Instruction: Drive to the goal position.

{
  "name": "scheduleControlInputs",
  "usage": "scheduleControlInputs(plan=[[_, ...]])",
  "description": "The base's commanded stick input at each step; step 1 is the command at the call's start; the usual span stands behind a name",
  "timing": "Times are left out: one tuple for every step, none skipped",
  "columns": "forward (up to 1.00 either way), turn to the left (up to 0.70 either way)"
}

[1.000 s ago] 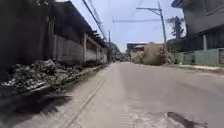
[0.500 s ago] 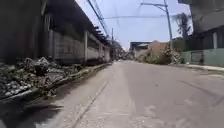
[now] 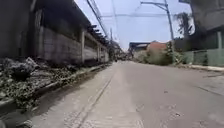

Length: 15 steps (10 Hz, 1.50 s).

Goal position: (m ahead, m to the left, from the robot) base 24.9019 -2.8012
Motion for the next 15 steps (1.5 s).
scheduleControlInputs(plan=[[1.00,-0.02],[1.00,-0.02],[1.00,-0.02],[1.00,-0.02],[1.00,-0.02],[1.00,-0.03],[1.00,-0.03],[1.00,-0.03],[1.00,-0.03],[1.00,-0.02],[1.00,-0.02],[1.00,-0.02],[1.00,-0.02],[1.00,-0.02],[1.00,-0.02]])
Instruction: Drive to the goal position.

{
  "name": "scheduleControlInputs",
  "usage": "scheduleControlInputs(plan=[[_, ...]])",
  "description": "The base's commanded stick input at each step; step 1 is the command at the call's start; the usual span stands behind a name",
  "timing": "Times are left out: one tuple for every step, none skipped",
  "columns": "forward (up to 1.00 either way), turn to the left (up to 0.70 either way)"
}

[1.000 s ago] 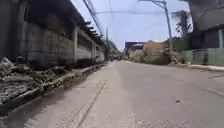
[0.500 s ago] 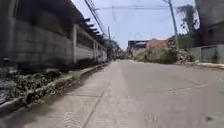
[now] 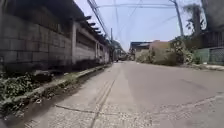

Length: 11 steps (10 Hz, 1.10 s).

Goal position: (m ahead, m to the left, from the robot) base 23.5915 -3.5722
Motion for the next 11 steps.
scheduleControlInputs(plan=[[1.00,-0.02],[1.00,-0.03],[1.00,-0.03],[1.00,-0.03],[1.00,-0.02],[1.00,0.00],[1.00,0.00],[1.00,0.00],[1.00,0.00],[1.00,0.00],[1.00,0.00]])
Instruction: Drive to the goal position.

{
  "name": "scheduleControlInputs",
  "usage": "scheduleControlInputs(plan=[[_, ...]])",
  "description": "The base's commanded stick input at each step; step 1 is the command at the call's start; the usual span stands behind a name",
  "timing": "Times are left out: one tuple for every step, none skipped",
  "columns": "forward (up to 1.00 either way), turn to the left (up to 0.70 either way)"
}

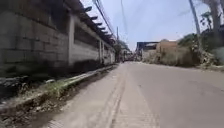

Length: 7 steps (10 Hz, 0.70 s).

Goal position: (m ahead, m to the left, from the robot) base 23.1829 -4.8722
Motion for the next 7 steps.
scheduleControlInputs(plan=[[1.00,0.00],[1.00,-0.17],[1.00,-0.39],[1.00,-0.40],[1.00,-0.40],[1.00,-0.40],[1.00,-0.40]])
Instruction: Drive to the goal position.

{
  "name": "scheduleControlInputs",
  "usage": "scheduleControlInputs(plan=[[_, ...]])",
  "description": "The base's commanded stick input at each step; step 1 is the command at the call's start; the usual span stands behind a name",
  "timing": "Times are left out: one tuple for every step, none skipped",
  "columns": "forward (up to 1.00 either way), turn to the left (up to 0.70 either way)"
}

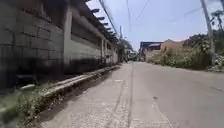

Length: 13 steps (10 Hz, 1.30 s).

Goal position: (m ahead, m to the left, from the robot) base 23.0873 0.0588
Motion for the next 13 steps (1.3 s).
scheduleControlInputs(plan=[[1.00,-0.40],[1.00,-0.40],[1.00,-0.40],[1.00,-0.34],[1.00,-0.18],[1.00,0.00],[1.00,0.00],[1.00,0.00],[1.00,0.00],[1.00,0.00],[1.00,0.00],[1.00,0.00],[1.00,0.00]])
